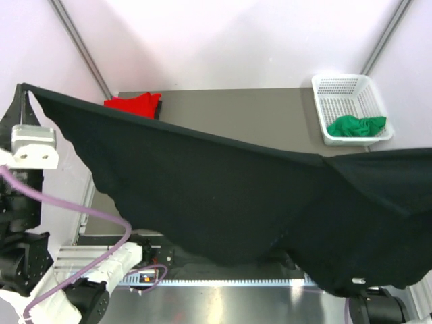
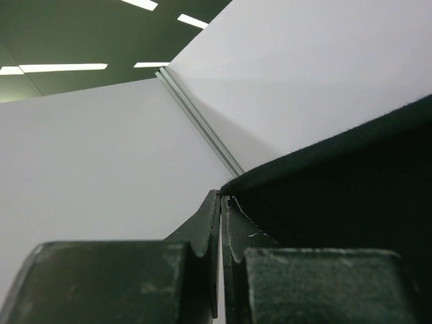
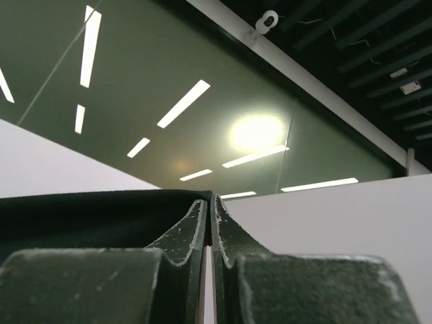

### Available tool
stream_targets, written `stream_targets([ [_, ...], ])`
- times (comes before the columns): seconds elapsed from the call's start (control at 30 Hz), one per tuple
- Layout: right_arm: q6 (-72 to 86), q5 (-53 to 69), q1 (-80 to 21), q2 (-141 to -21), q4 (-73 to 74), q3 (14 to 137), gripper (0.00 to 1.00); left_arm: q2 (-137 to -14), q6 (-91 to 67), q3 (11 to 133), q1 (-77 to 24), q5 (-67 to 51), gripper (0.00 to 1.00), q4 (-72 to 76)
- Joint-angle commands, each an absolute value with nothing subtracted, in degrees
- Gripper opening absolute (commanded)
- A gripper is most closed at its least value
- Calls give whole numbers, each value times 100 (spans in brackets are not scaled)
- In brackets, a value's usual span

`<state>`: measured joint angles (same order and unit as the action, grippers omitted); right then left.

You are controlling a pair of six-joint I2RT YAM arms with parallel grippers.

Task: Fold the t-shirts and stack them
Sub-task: Flatten the tshirt out

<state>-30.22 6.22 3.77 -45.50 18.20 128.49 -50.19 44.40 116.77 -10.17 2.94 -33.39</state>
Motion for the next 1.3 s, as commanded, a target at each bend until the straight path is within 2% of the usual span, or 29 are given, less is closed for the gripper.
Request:
stream_targets([
  [0.0,-3445,255,255,-5141,1547,12806,0,-5536,4956,11532,-976,702,0,-3006],
  [0.17,-3638,579,246,-5344,1223,11464,0,-5932,5115,10830,-984,914,0,-3638],
  [0.27,-3630,834,246,-5501,1160,10453,0,-6047,5115,9934,-984,1011,0,-3709],
  [0.3,-3673,1000,246,-5554,1212,10215,0,-6056,5237,9305,-984,1028,0,-3648],
  [0.43,-3919,1370,246,-5975,1187,8592,0,-6196,5624,7588,-914,1047,0,-2885],
  [0.5,-3981,1502,237,-6230,1178,8193,0,-6459,5765,6799,-791,897,0,-2270],
  [0.6,-4236,1503,176,-6906,1125,7683,0,-7170,5845,6286,-695,695,0,-1689],
  [0.77,-4675,1319,-165,-8470,1151,7944,0,-8819,5757,6626,-440,475,0,-1345],
  [0.87,-4825,1108,-325,-9393,968,8357,0,-9813,5879,7406,-396,606,0,-1354],
  [0.97,-4825,731,-422,-10386,932,9121,0,-10666,6090,8109,-396,799,0,-1363],
  [1.1,-4720,571,-431,-11799,976,10743,0,-11468,6258,8840,-387,1071,0,-1002],
  [1.27,-4632,458,-501,-12971,1099,12390,0,-12416,6380,9929,-387,1344,0,-581],
])
